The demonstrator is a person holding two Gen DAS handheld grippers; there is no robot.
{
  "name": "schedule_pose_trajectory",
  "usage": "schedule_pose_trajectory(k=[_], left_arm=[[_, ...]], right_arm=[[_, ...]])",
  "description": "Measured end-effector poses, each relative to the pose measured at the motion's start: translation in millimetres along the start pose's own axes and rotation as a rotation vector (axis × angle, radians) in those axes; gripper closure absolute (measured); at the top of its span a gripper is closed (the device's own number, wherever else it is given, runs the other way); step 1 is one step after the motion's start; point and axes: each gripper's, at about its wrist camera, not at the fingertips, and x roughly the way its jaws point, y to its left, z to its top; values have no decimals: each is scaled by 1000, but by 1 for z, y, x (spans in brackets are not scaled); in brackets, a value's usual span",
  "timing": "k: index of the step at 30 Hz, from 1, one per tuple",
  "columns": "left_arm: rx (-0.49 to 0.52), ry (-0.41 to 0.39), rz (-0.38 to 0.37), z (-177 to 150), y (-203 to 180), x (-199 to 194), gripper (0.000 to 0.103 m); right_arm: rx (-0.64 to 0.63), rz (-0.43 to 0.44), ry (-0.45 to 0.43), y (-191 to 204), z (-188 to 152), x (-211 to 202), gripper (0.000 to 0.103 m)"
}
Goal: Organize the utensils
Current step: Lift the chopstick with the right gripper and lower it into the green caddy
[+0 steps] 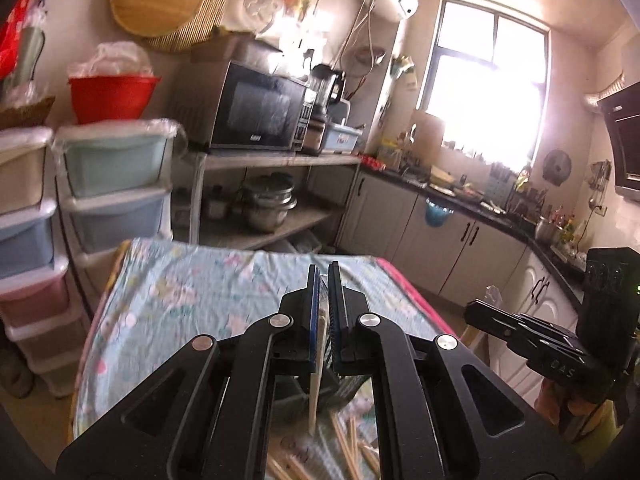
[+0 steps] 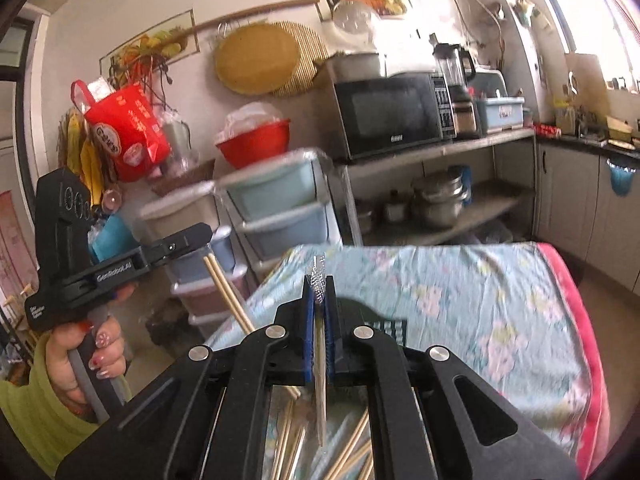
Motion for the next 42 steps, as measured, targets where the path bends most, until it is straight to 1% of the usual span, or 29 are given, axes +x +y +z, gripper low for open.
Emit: schedule_pose_trajectory(k=[6, 9, 12, 17, 22, 26, 33, 38, 42], left_arm=[[18, -57, 6, 27, -6, -1, 101], [11, -63, 18, 36, -1, 5, 101], [6, -62, 41, 37, 6, 12, 101], [-5, -50, 80, 27, 21, 22, 101], [-14, -33, 95, 15, 31, 32, 101], [-5, -11, 94, 6, 31, 40, 101], [24, 49, 108, -21, 25, 60, 101], [40, 68, 119, -36, 20, 65, 101], [53, 68, 131, -43, 18, 68, 101]], right_arm=[[-17, -23, -57, 0, 27, 4, 98], [-32, -61, -79, -2, 38, 12, 98], [-33, -96, -88, -8, 45, 24, 98], [-23, -131, -91, -19, 43, 43, 98], [-19, -155, -100, -25, 36, 57, 98], [-27, -173, -102, -29, 27, 65, 98], [-5, -180, -83, -36, 10, 76, 98], [7, -178, -73, -40, -1, 79, 98], [23, -177, -65, -43, -8, 80, 98]])
